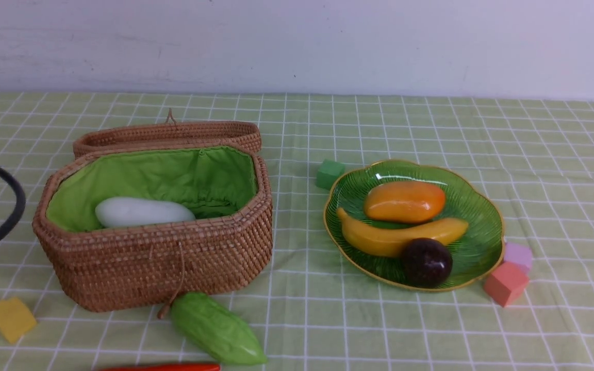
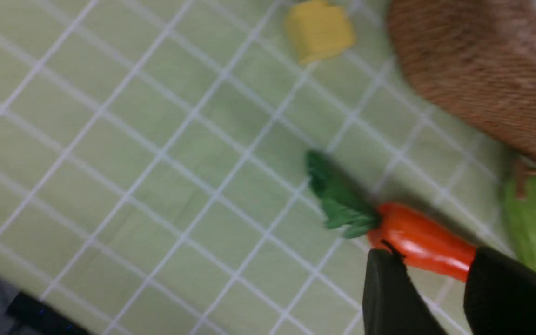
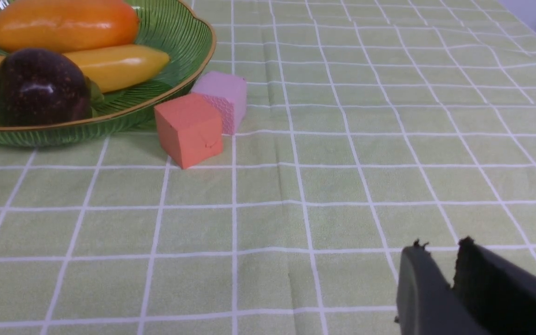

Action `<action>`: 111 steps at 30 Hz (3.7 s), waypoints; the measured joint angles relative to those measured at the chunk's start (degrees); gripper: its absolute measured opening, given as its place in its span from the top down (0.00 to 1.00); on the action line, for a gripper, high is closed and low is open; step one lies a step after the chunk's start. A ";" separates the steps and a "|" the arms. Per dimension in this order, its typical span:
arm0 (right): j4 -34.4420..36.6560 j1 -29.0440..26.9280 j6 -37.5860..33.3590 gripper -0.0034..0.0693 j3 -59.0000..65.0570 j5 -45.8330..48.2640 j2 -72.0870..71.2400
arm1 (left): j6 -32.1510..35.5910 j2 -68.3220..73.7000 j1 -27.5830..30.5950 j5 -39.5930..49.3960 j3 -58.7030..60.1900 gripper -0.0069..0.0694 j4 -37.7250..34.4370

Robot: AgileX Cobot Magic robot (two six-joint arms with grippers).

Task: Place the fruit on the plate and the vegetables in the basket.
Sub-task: Use the left arm to grab a carrot and put it into the left basket, then take a chayote with your left arm and place it on the basket on the left.

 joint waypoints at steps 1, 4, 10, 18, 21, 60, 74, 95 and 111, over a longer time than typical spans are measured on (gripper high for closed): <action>0.00 0.00 0.00 0.78 0.00 0.00 0.00 | -1.17 1.28 0.00 0.62 0.00 0.59 1.36; 0.00 0.00 0.00 0.77 0.00 0.00 0.00 | -1.60 4.46 0.00 0.73 0.00 0.55 2.09; 0.00 0.00 0.00 0.77 0.00 0.00 0.00 | 1.33 10.22 0.00 0.14 0.00 0.36 -1.37; 0.00 0.00 0.00 0.75 0.00 0.00 0.00 | 27.63 20.54 -0.78 -7.83 0.00 0.15 -14.77; 0.00 0.00 0.00 0.75 0.00 0.00 0.00 | 51.79 23.23 -3.82 -6.63 0.00 0.15 -21.08; -0.06 0.00 0.00 0.68 0.00 0.00 0.00 | 88.94 46.43 -21.05 -6.84 -5.37 0.50 -12.22; -0.06 0.00 0.00 0.66 0.00 0.00 0.00 | 91.69 32.77 -21.05 -5.89 -24.48 0.49 -12.05; -0.06 0.00 0.00 0.65 0.00 0.00 0.00 | 72.09 48.18 -21.05 -30.03 -25.61 0.19 10.22; -0.06 0.00 0.00 0.63 0.00 0.00 0.00 | 71.95 35.54 -21.05 -9.68 -25.61 0.09 -4.96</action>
